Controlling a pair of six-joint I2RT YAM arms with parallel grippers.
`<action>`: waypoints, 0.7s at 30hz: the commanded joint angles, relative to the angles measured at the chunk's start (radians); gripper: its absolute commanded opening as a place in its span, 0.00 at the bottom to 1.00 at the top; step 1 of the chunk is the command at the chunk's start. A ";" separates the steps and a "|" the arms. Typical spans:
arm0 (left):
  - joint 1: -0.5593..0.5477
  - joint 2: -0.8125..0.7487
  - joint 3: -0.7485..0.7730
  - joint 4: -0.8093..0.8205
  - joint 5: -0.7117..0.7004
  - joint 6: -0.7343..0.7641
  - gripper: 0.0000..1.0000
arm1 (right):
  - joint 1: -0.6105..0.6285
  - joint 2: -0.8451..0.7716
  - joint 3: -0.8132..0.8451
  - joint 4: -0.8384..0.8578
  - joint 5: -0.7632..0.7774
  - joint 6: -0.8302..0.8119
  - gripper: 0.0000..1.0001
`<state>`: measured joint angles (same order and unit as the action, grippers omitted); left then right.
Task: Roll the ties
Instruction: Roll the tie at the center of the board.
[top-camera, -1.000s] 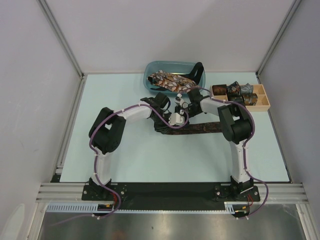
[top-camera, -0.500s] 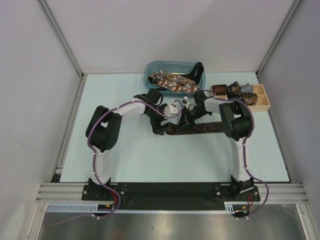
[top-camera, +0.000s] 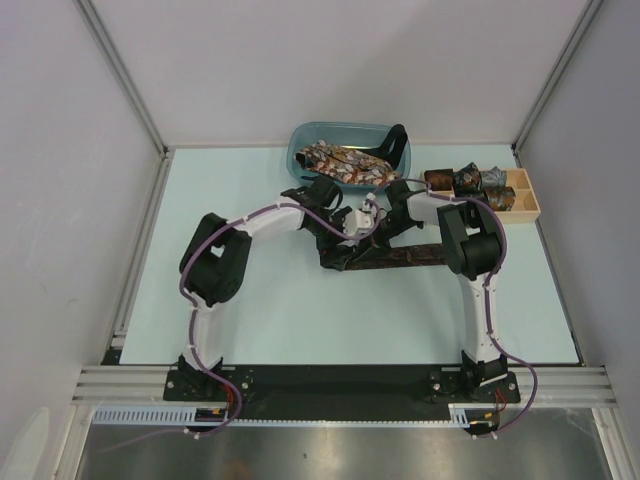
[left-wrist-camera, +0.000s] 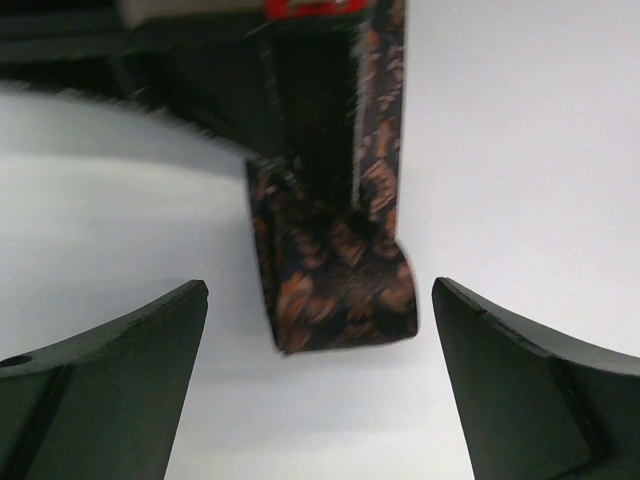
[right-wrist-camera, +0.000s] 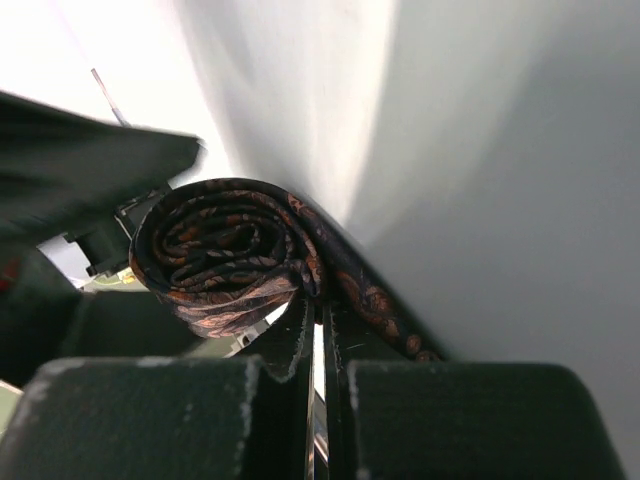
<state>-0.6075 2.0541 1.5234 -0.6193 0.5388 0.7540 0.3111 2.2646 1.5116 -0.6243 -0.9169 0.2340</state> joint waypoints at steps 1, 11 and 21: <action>-0.032 0.057 0.075 -0.060 0.029 0.039 1.00 | -0.007 0.038 0.006 -0.012 0.115 -0.035 0.00; -0.040 0.098 0.127 -0.131 -0.049 0.057 0.83 | -0.009 0.030 -0.001 0.003 0.093 -0.022 0.00; -0.049 0.049 0.023 -0.183 -0.161 0.189 0.27 | -0.017 -0.095 -0.018 0.068 -0.073 0.024 0.31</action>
<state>-0.6525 2.1315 1.5845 -0.7139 0.4343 0.8791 0.3027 2.2604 1.4910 -0.5777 -0.9741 0.2623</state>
